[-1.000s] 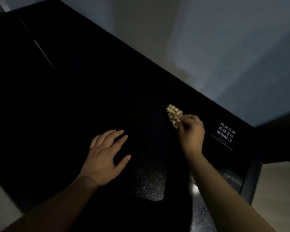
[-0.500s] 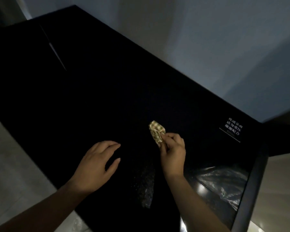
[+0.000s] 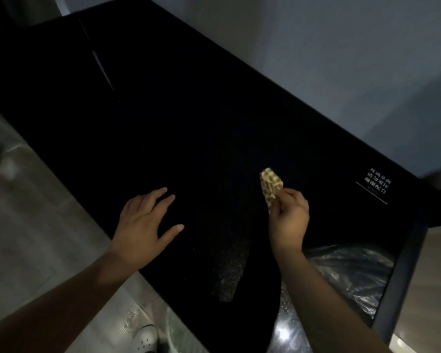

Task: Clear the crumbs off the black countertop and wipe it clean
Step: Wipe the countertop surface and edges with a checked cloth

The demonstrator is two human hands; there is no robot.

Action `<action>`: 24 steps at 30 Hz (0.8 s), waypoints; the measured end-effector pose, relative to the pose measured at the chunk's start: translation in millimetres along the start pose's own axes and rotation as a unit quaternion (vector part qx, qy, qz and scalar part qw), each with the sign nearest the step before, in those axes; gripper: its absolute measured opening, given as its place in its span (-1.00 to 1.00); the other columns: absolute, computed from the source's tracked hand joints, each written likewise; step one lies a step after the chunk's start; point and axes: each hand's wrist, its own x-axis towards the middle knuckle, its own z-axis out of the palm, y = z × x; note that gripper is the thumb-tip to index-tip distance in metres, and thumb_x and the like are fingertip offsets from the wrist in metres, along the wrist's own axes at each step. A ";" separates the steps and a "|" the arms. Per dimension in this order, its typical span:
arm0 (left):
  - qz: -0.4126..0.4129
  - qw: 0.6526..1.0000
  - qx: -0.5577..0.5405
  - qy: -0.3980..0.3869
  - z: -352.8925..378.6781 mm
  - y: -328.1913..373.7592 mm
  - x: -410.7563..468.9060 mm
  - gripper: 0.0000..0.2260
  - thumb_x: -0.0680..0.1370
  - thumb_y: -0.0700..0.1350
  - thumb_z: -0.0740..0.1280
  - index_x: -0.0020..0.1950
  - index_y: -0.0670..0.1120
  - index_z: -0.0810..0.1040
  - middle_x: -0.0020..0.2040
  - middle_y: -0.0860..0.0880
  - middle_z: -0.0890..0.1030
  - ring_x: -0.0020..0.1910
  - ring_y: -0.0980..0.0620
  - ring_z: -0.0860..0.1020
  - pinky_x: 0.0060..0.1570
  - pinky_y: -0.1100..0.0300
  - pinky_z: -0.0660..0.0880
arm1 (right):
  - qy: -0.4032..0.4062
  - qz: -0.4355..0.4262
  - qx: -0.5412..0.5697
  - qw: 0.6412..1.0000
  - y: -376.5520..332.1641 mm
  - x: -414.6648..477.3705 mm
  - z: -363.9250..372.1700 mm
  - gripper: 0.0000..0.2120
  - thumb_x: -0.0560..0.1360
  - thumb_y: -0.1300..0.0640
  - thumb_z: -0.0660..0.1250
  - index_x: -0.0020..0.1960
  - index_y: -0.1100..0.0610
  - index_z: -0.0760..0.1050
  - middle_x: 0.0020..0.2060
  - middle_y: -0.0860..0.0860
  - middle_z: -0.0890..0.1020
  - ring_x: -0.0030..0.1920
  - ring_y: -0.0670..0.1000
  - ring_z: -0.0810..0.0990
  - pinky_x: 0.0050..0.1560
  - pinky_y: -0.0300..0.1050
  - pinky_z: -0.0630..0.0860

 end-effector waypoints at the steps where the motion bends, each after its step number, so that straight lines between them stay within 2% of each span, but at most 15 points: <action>1: 0.002 1.000 0.001 0.000 0.2 0.1 -0.8 -0.36 0.48 0.31 0.09 0.37 -0.10 0.43 0.40 -0.09 0.38 0.26 -0.18 0.43 0.29 -0.19 0.33 | 0.002 -0.011 0.001 1.000 -5.6 -13.0 7.3 -0.77 0.45 0.40 0.30 0.04 0.24 0.63 0.00 0.10 0.57 0.03 0.11 0.49 0.05 -0.38 0.28; 4: 0.004 1.000 0.001 -0.006 -1.0 0.0 -1.7 -0.34 0.48 0.31 0.06 0.38 -0.12 0.43 0.40 -0.11 0.38 0.29 -0.18 0.41 0.31 -0.19 0.30 | -0.029 -0.061 0.032 0.997 -27.2 -63.5 26.1 -0.70 0.41 0.44 0.33 0.05 0.18 0.64 -0.04 0.02 0.56 -0.03 0.00 0.45 0.01 -0.49 0.28; 8: 0.014 0.999 -0.029 -0.015 -12.6 -4.1 -0.3 -0.42 0.50 0.23 0.09 0.38 -0.10 0.42 0.40 -0.07 0.38 0.33 -0.13 0.36 0.34 -0.09 0.30 | -0.075 -0.073 0.074 0.992 -41.5 -99.3 26.9 -0.71 0.39 0.42 0.39 0.03 0.15 0.65 -0.06 -0.04 0.57 -0.04 -0.02 0.50 0.05 -0.44 0.35; 10: 0.026 0.997 -0.067 -0.015 -18.0 -10.5 -5.8 -0.52 0.53 0.10 0.20 0.36 -0.15 0.44 0.36 -0.09 0.43 0.32 -0.13 0.37 0.32 -0.02 0.34 | -0.057 -0.067 0.075 0.993 -39.1 -93.2 20.2 -0.77 0.39 0.39 0.41 0.01 0.18 0.65 -0.07 0.00 0.59 -0.03 0.02 0.53 0.04 -0.43 0.36; 14: 0.027 0.995 -0.096 0.010 -19.2 -27.1 -36.8 -0.56 0.53 0.01 0.21 0.33 -0.18 0.47 0.30 -0.10 0.47 0.30 -0.11 0.38 0.30 0.10 0.31 | -0.026 -0.018 0.029 0.999 -32.7 -86.5 15.6 -0.77 0.48 0.30 0.35 0.11 0.17 0.62 0.04 -0.01 0.56 0.10 -0.01 0.47 0.06 -0.64 0.20; 17: 0.029 0.994 -0.105 0.019 -16.8 -42.4 -61.0 -0.55 0.55 0.05 0.16 0.32 -0.18 0.48 0.29 -0.09 0.47 0.29 -0.07 0.39 0.28 0.10 0.33 | -0.039 -0.042 0.036 0.998 -46.0 -115.3 26.9 -0.72 0.45 0.37 0.36 0.11 0.15 0.62 0.03 -0.02 0.56 0.08 -0.02 0.46 0.09 -0.50 0.32; 20: 0.033 0.993 -0.108 0.018 -16.9 -58.8 -80.2 -0.54 0.54 0.08 0.14 0.30 -0.18 0.49 0.28 -0.08 0.48 0.26 -0.06 0.42 0.27 0.11 0.33 | -0.059 -0.097 0.053 0.992 -61.1 -162.0 37.6 -0.63 0.35 0.47 0.40 0.09 0.17 0.64 0.02 0.02 0.58 0.06 -0.01 0.48 0.16 -0.18 0.46; 22: 0.031 0.994 -0.103 0.015 -18.3 -68.3 -89.9 -0.54 0.55 0.07 0.13 0.31 -0.18 0.49 0.28 -0.09 0.48 0.25 -0.06 0.42 0.28 0.16 0.29 | -0.082 -0.101 0.073 0.989 -70.4 -188.9 40.7 -0.60 0.35 0.47 0.40 0.11 0.15 0.63 0.04 0.00 0.57 0.09 -0.06 0.45 0.25 -0.15 0.43; 24: 0.028 0.995 -0.100 0.010 -22.0 -76.0 -97.4 -0.53 0.54 0.07 0.12 0.31 -0.19 0.49 0.28 -0.11 0.48 0.25 -0.09 0.44 0.28 0.17 0.28 | -0.104 -0.096 0.082 0.986 -79.2 -209.7 41.6 -0.60 0.36 0.45 0.39 0.14 0.14 0.62 0.04 -0.03 0.56 0.11 -0.14 0.42 0.25 -0.24 0.40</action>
